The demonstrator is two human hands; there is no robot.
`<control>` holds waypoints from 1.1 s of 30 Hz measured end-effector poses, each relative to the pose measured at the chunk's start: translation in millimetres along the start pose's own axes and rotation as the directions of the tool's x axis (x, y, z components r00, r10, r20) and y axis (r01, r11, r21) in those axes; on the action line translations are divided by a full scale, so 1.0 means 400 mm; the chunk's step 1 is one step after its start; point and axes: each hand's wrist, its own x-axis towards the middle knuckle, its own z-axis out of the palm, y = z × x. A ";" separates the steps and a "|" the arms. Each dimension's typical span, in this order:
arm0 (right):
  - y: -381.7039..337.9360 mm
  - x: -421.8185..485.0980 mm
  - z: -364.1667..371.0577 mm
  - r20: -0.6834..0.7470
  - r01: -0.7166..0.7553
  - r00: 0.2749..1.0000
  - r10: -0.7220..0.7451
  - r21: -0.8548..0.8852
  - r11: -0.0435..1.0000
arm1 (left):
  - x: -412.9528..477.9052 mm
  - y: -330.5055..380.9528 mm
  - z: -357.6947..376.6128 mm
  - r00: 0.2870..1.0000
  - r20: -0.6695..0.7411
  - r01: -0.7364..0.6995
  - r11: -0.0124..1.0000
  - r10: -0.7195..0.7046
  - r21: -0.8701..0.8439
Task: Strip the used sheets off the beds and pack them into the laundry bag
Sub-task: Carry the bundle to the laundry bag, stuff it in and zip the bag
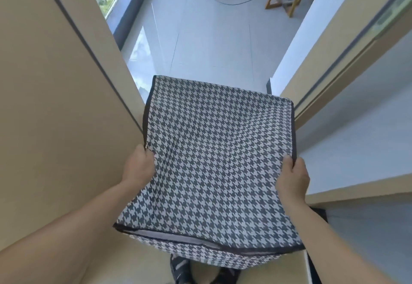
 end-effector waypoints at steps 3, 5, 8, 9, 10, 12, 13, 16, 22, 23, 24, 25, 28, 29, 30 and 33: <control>0.004 0.024 -0.015 -0.049 0.021 0.999 -0.023 -0.030 0.999 | 0.014 0.015 -0.039 1.000 -0.029 -0.005 0.999 0.004 -0.050; 0.052 0.038 -0.006 -0.005 -0.022 1.000 0.022 -0.137 0.990 | 0.035 -0.020 -0.031 0.998 0.019 0.060 0.998 -0.060 -0.026; 0.158 0.032 0.026 0.093 -0.127 0.982 0.165 -0.323 0.938 | 0.038 -0.106 0.014 0.955 0.175 0.226 0.970 -0.240 0.092; 0.182 0.025 0.040 0.102 -0.152 0.975 0.198 -0.340 0.928 | 0.036 -0.131 0.028 0.936 0.224 0.250 0.961 -0.270 0.114; 0.193 0.019 0.054 0.103 -0.169 0.971 0.216 -0.341 0.925 | 0.037 -0.149 0.037 0.923 0.249 0.271 0.956 -0.292 0.117; 0.189 0.015 0.080 0.105 -0.174 0.970 0.218 -0.328 0.929 | 0.052 -0.160 0.041 0.920 0.237 0.291 0.949 -0.311 0.117; 0.178 0.017 0.087 0.098 -0.177 0.972 0.216 -0.309 0.935 | 0.061 -0.155 0.038 0.927 0.215 0.285 0.950 -0.307 0.126; 0.112 0.032 0.084 0.037 -0.163 0.984 0.174 -0.213 0.963 | 0.076 -0.118 0.015 0.962 0.130 0.224 0.967 -0.239 0.121; 0.014 0.013 0.007 -0.114 -0.047 0.993 0.032 -0.137 0.989 | 0.047 -0.057 -0.063 0.990 0.085 0.115 0.990 -0.109 -0.076; 0.016 0.016 0.008 -0.125 -0.045 0.992 0.026 -0.148 0.988 | 0.052 -0.058 -0.066 0.990 0.079 0.120 0.988 -0.112 -0.100; 0.023 0.018 0.013 -0.117 -0.046 0.993 0.026 -0.167 0.985 | 0.055 -0.060 -0.066 0.990 0.089 0.122 0.988 -0.114 -0.092; 0.035 0.019 0.024 -0.092 -0.063 0.995 0.046 -0.194 0.979 | 0.056 -0.065 -0.063 0.983 0.126 0.140 0.989 -0.134 -0.041; 0.097 0.013 0.066 0.003 -0.121 0.992 0.128 -0.307 0.944 | 0.055 -0.109 -0.028 0.952 0.224 0.199 0.977 -0.210 0.071; 0.115 0.009 0.077 0.019 -0.129 0.990 0.143 -0.325 0.937 | 0.052 -0.118 -0.018 0.945 0.242 0.205 0.975 -0.219 0.082; 0.127 0.005 0.083 0.027 -0.126 0.989 0.144 -0.338 0.933 | 0.052 -0.126 -0.009 0.943 0.250 0.203 0.975 -0.221 0.093; 0.142 -0.005 0.081 0.031 -0.133 0.987 0.158 -0.389 0.912 | 0.044 -0.130 -0.005 0.933 0.284 0.191 0.973 -0.221 0.130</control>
